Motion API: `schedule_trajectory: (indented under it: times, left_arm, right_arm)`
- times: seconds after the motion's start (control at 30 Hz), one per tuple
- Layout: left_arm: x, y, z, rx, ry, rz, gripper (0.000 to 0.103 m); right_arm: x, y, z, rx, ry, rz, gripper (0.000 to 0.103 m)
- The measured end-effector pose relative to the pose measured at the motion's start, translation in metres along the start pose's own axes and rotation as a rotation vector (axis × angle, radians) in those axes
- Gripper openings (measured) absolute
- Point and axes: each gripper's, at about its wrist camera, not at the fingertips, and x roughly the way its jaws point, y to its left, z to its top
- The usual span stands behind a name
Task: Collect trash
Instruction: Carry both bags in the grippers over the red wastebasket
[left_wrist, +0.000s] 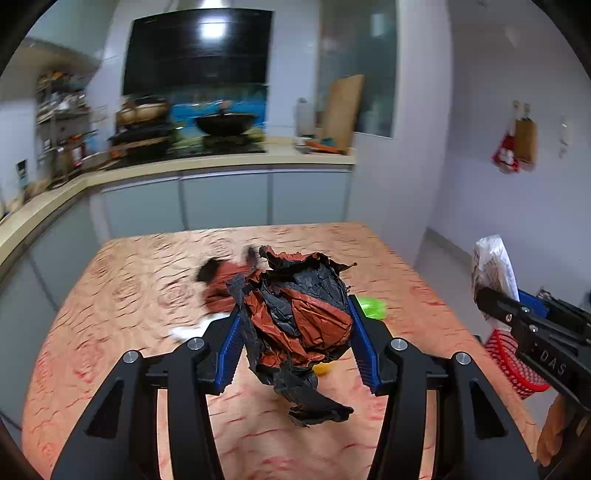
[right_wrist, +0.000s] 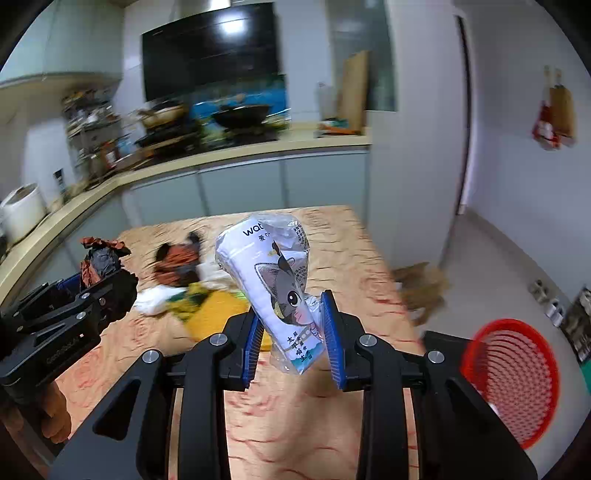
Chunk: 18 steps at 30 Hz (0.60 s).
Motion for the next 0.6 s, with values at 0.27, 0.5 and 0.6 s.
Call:
schedule_trajectory:
  times: [0.27,0.5,0.6]
  left_arm:
    - [0.017,-0.074,0.004,0.085,0.008,-0.130,0.050]
    - [0.027,-0.137,0.001,0.154,0.015,-0.233,0.050]
    - [0.031,-0.162,-0.001,0.180,0.017,-0.268,0.050]
  right_arm:
    - [-0.021,-0.071,-0.004,0.093,-0.027,-0.129,0.030]
    - [-0.038,-0.121,-0.018,0.156,-0.036,-0.222,0.030]
    - [-0.045,-0.139,-0.025,0.180,-0.038,-0.253,0.030]
